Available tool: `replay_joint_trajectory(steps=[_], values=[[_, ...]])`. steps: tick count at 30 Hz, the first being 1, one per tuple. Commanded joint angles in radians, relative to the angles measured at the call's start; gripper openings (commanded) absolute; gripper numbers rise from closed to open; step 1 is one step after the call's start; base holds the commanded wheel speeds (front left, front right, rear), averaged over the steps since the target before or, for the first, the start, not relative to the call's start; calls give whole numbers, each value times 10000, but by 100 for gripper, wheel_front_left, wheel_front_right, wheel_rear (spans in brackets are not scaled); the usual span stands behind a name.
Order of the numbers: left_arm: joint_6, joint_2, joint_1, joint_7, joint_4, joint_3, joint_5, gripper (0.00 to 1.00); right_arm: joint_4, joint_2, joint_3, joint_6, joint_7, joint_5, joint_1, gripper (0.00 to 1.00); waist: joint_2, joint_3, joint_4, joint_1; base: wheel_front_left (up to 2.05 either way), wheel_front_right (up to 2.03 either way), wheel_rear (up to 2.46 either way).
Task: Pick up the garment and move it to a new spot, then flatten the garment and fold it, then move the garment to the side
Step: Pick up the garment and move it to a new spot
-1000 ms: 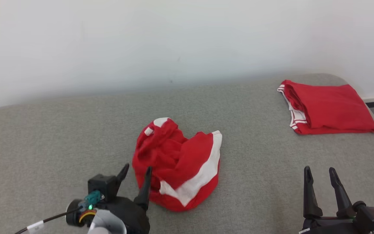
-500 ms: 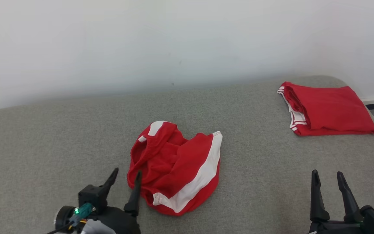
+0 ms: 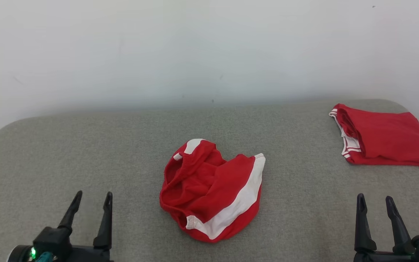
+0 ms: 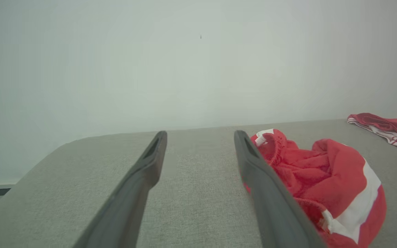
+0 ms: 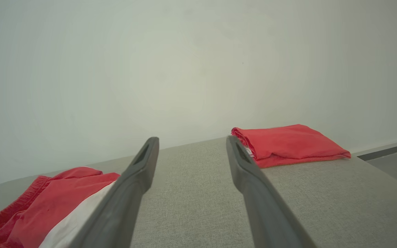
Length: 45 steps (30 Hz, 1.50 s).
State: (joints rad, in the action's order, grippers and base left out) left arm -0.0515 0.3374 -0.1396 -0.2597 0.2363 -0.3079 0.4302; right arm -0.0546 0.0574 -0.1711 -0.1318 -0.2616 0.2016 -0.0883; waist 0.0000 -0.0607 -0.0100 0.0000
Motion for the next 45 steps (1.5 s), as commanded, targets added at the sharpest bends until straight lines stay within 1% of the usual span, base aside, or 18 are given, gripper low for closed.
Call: replay_joint_trajectory(steps=[1,4,10,12,17,22,25,30,35,40,45], values=[[-97,123,276,-64,-285,180,-103,100,53,-20,-9,27,-44,0,-109,100,0,-85,192,0,0,0,0],[-234,350,678,-49,-941,587,-398,100,94,-32,27,27,-44,-2,-164,100,0,-110,308,0,0,0,0],[-344,375,1533,-53,-1757,1333,-628,100,61,-48,66,27,-44,87,-154,100,0,-150,381,0,0,0,0],[-368,304,1895,-54,-1914,1518,-708,100,45,-55,72,27,-44,123,-195,100,0,-171,400,0,0,0,0],[-272,183,2516,-55,-2136,1825,-898,100,17,-65,61,27,-44,163,-327,100,0,-233,446,0,0,0,0],[-271,-106,2959,-56,-2326,2332,-1005,100,-51,-75,233,27,-44,211,-423,100,0,-294,453,0,0,0,0],[-151,-262,3150,-56,-2353,2570,-1142,100,-112,-78,338,27,-44,230,-496,100,0,-303,468,0,0,0,0],[67,-440,3253,-56,-2224,2704,-1390,100,-197,-80,481,27,-44,132,-602,100,0,-300,469,0,0,0,0],[268,-553,3226,-56,-2064,2731,-1735,100,-296,-81,639,27,-44,76,-679,100,0,-274,430,0,0,0,0],[408,-730,3152,-57,-1948,2820,-1953,100,-438,9,1003,27,-45,3,-724,100,0,-249,384,0,0,0,0],[576,-840,3085,-57,-1846,2864,-2110,100,-474,38,1096,27,-45,5,-751,100,0,-240,386,0,0,0,0]])
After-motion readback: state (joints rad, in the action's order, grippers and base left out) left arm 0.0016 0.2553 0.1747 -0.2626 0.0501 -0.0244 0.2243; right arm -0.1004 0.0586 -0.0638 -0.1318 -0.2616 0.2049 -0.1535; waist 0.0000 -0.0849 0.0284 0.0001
